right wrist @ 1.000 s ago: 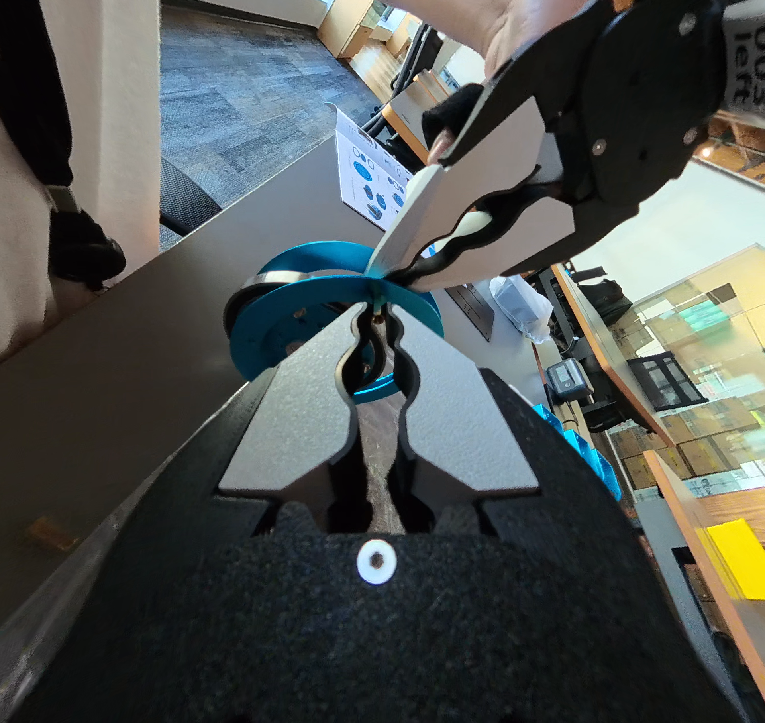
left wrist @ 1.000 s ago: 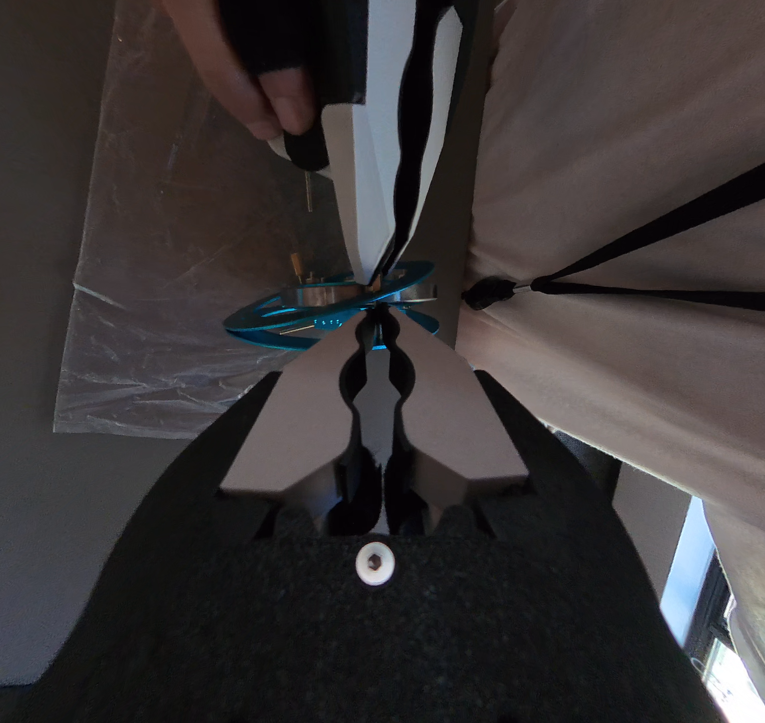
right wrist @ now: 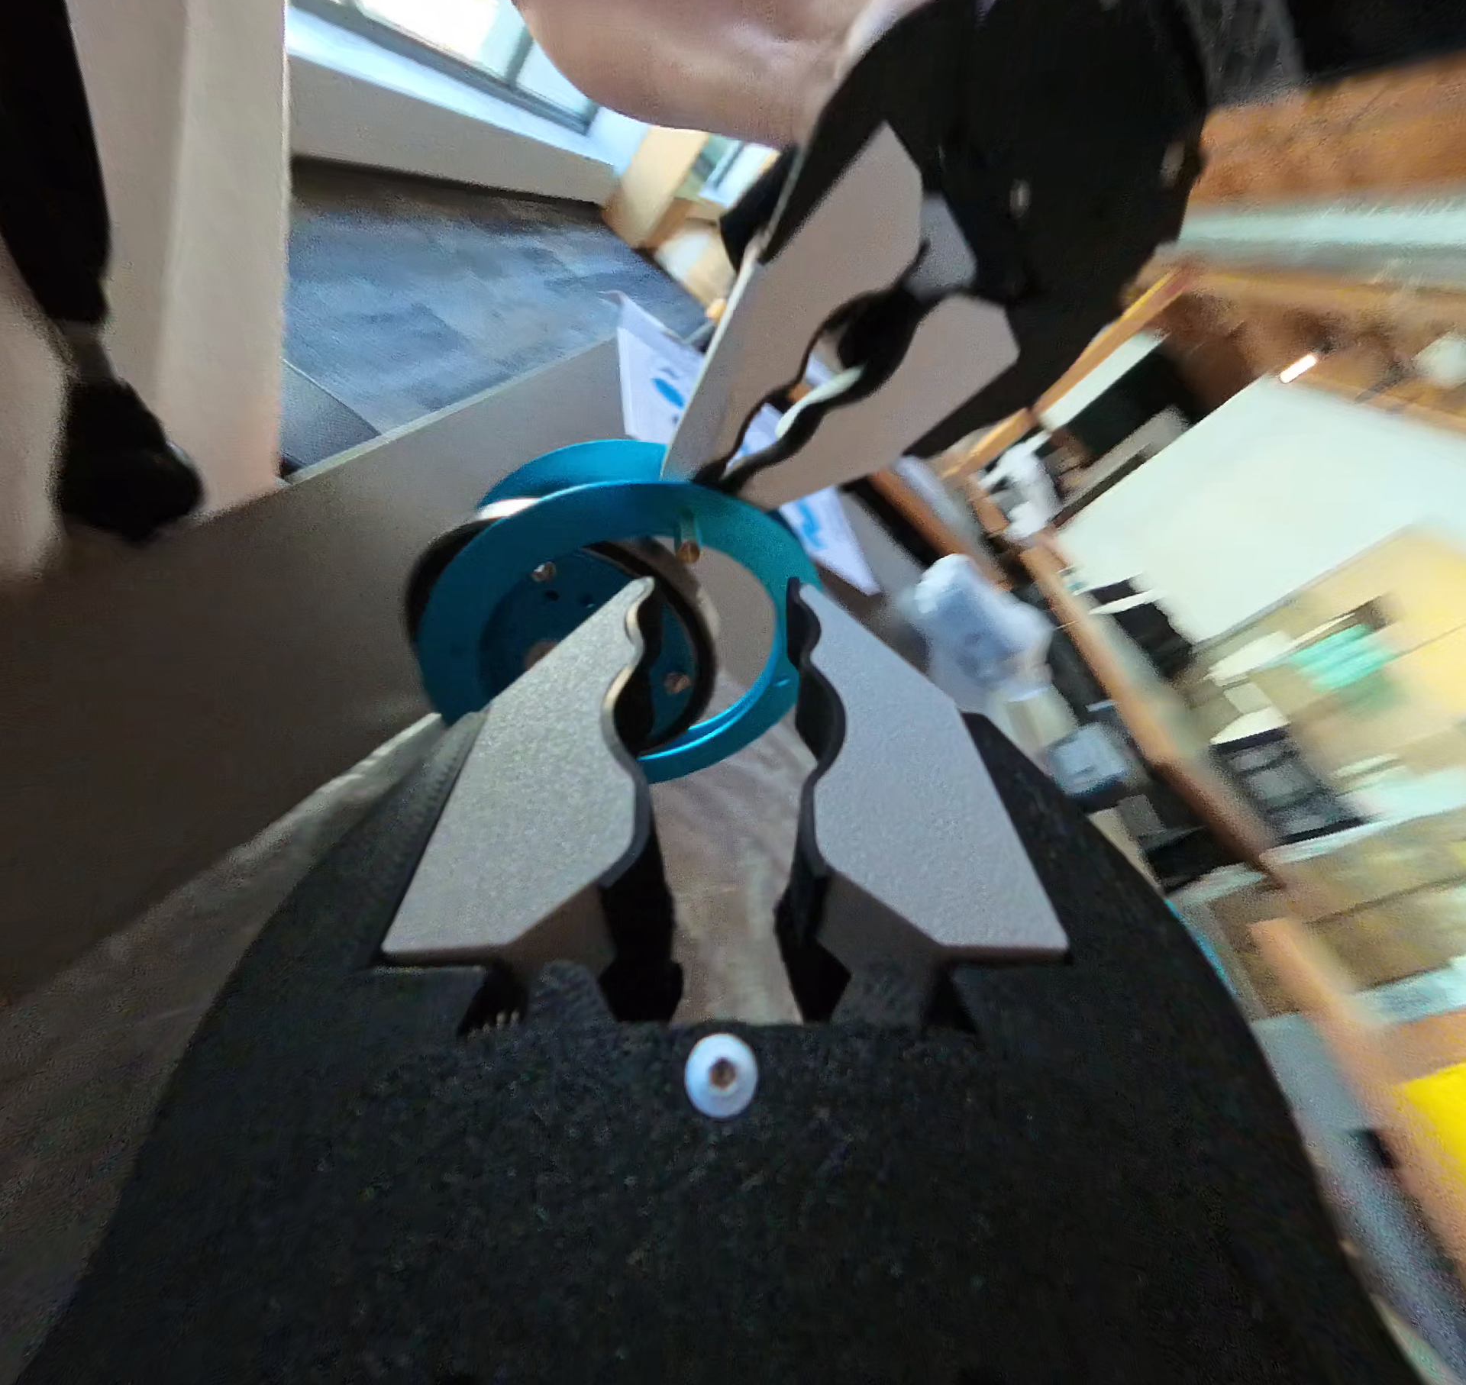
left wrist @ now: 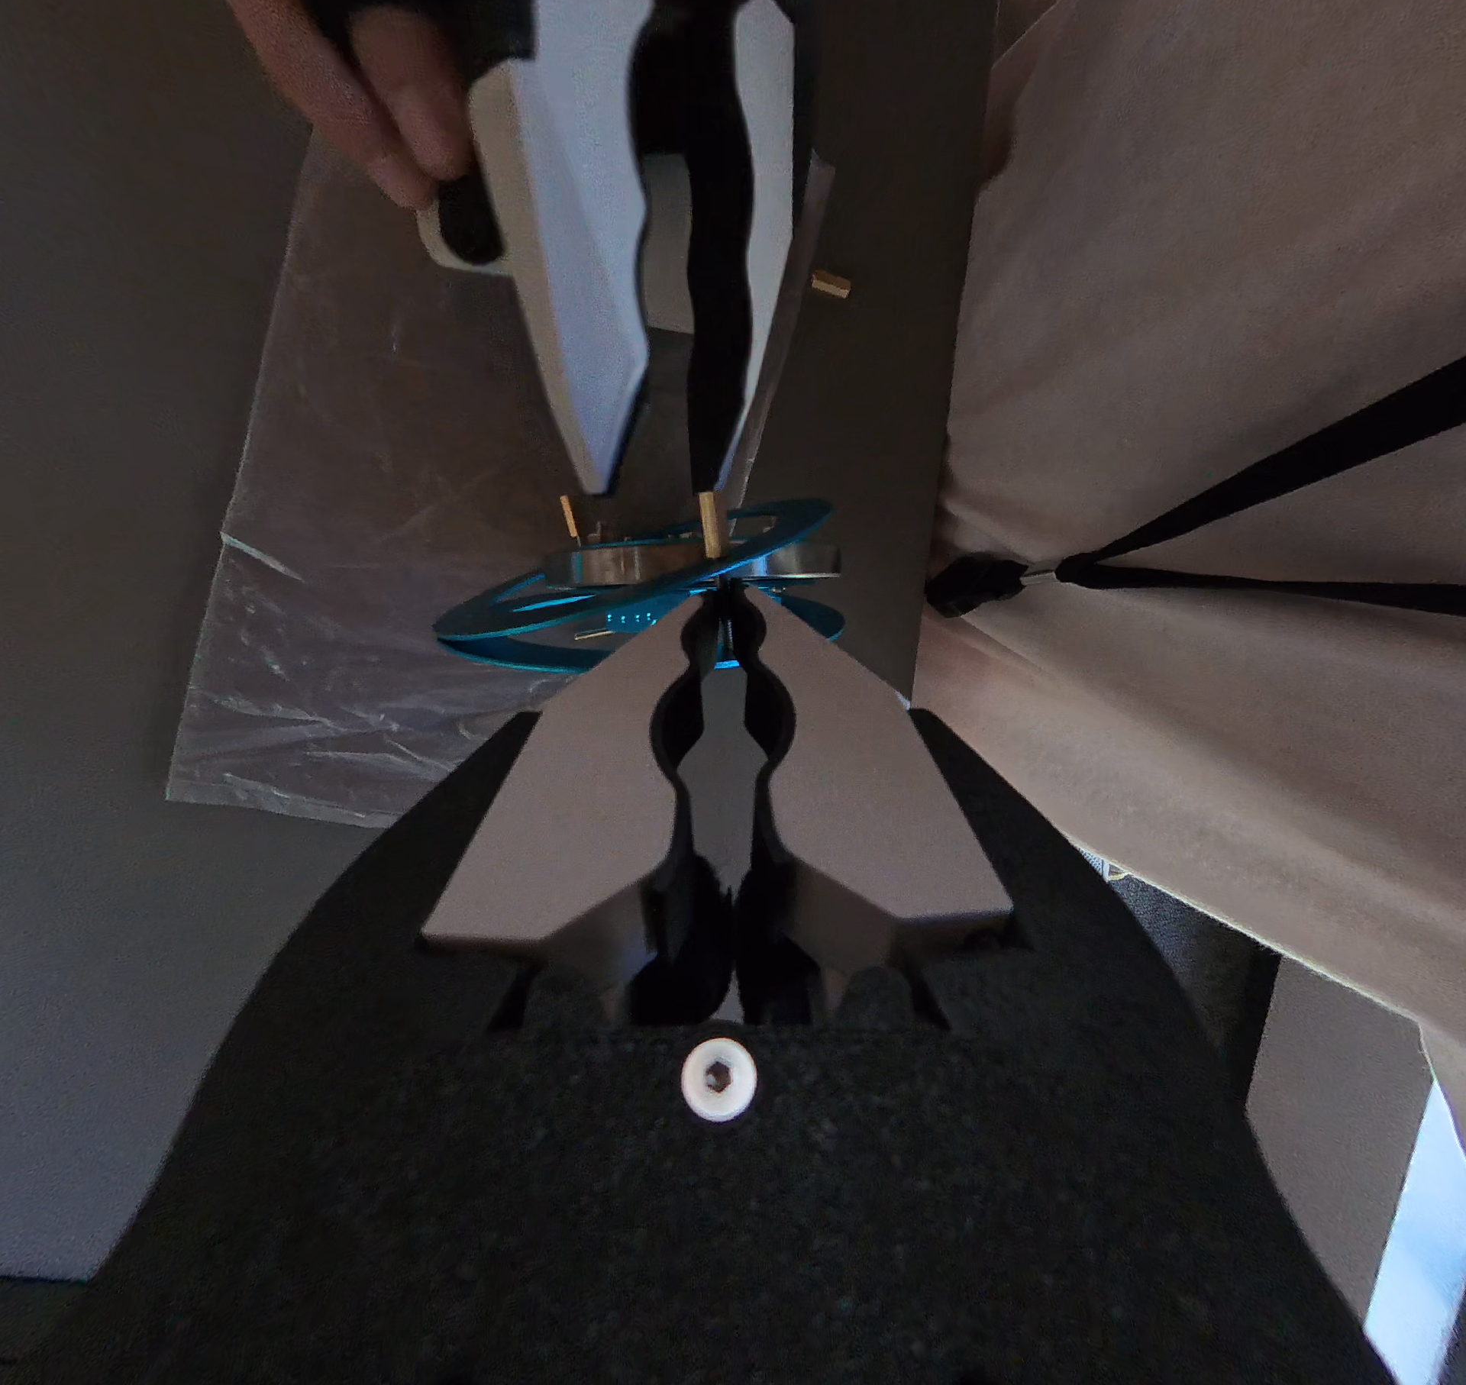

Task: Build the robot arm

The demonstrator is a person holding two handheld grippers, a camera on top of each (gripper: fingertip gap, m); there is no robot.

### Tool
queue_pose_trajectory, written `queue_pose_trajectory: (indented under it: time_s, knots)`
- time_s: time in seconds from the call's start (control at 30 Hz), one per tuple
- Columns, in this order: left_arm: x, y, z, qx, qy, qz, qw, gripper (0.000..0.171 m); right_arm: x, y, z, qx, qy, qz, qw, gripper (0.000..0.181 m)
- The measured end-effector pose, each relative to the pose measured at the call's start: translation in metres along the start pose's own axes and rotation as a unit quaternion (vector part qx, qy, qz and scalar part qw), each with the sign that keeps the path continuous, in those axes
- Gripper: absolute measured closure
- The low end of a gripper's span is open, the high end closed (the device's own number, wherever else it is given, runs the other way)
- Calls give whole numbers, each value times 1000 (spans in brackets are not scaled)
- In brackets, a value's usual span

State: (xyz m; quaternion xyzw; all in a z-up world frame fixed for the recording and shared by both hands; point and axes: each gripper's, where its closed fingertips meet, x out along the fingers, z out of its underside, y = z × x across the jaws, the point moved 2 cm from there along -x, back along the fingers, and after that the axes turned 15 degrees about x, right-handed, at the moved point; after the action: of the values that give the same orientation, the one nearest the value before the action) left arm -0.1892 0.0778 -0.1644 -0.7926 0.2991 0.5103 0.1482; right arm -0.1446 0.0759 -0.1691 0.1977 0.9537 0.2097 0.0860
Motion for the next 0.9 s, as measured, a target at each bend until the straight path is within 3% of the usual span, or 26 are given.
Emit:
queue_pose_trajectory:
  time_s: [0.1, 0.2, 0.3, 0.43, 0.5, 0.53, 0.63, 0.67, 0.73, 0.77, 0.8, 0.83, 0.87, 0.9]
  knots:
    - [0, -1, 0, -3, -1, 7, 1000, 169, 2, -5, -5, -130, 0, 15, 991, 156]
    - [0, -2, -1, -5, 0, 12, 1000, 169, 7, -11, -5, -171, -16, -12, 985, 157]
    - [1, -3, -3, -5, 0, 13, 1000, 169, 8, -10, -9, -186, -15, -20, 982, 176]
    - [0, -5, -2, -9, 2, 7, 1000, 170, 9, -7, -6, -135, -31, -36, 990, 177]
    - [1, -5, -2, -7, 1, 3, 1000, 169, 10, -5, -6, -41, -55, -70, 995, 178]
    - [0, -6, -2, -4, -1, -8, 1000, 169, 10, -1, -6, 47, -72, -89, 992, 178]
    - [-2, -12, -1, -6, -6, -32, 999, 170, 11, 6, -2, 329, -83, -126, 932, 177]
    - [-2, -11, 1, -8, -6, -31, 999, 170, 13, 6, 0, 419, -77, -130, 895, 178]
    - [-1, -8, 1, -13, 0, -21, 1000, 170, 14, 2, 0, 596, -79, -151, 785, 178]
    - [-1, -6, 1, -12, 3, -20, 1000, 170, 14, 0, 0, 663, -78, -156, 728, 178]
    - [0, -4, 0, -12, 5, -16, 1000, 169, 13, -2, -1, 702, -79, -161, 690, 177]
    - [1, -2, 0, -12, 7, -12, 1000, 169, 13, -5, -1, 705, -80, -160, 687, 177]
    - [2, -1, -1, -12, 10, -10, 1000, 169, 12, -6, -3, 680, -80, -156, 712, 177]
    - [2, 0, -1, -12, 13, -9, 1000, 170, 11, -7, -4, 627, -75, -150, 761, 177]
